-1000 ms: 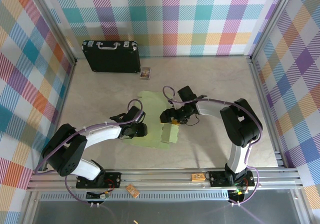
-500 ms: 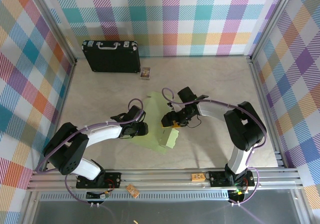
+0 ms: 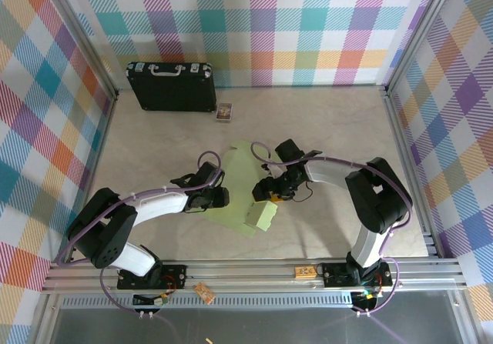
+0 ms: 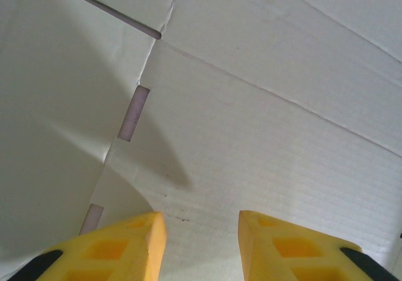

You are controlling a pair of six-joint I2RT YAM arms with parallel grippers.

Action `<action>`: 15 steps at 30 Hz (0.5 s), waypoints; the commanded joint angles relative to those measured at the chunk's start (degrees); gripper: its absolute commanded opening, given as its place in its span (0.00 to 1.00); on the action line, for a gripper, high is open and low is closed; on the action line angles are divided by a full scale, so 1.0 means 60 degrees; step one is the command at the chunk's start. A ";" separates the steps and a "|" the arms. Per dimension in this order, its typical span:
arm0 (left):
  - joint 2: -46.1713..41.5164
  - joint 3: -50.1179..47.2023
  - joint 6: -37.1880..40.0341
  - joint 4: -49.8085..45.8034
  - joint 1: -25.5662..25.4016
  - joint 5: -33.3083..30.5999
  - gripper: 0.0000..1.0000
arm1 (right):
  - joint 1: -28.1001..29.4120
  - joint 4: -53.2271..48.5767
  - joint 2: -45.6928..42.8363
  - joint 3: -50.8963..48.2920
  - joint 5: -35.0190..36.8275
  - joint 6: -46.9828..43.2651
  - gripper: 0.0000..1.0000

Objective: Fold the paper box

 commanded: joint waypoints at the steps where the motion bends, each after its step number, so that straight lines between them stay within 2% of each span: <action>1: 0.0278 -0.0371 0.0168 -0.0513 0.0066 0.0148 0.38 | 0.0058 -0.0256 -0.0124 -0.0122 0.0102 -0.0290 0.74; 6: 0.0340 -0.0378 0.0174 -0.0476 0.0065 0.0181 0.38 | 0.0262 -0.0159 0.0018 -0.0046 -0.1010 -0.0524 0.72; 15: 0.0267 -0.0426 0.0170 -0.0446 0.0066 0.0185 0.38 | 0.0497 -0.0120 0.0099 -0.0051 -0.1121 -0.0437 0.57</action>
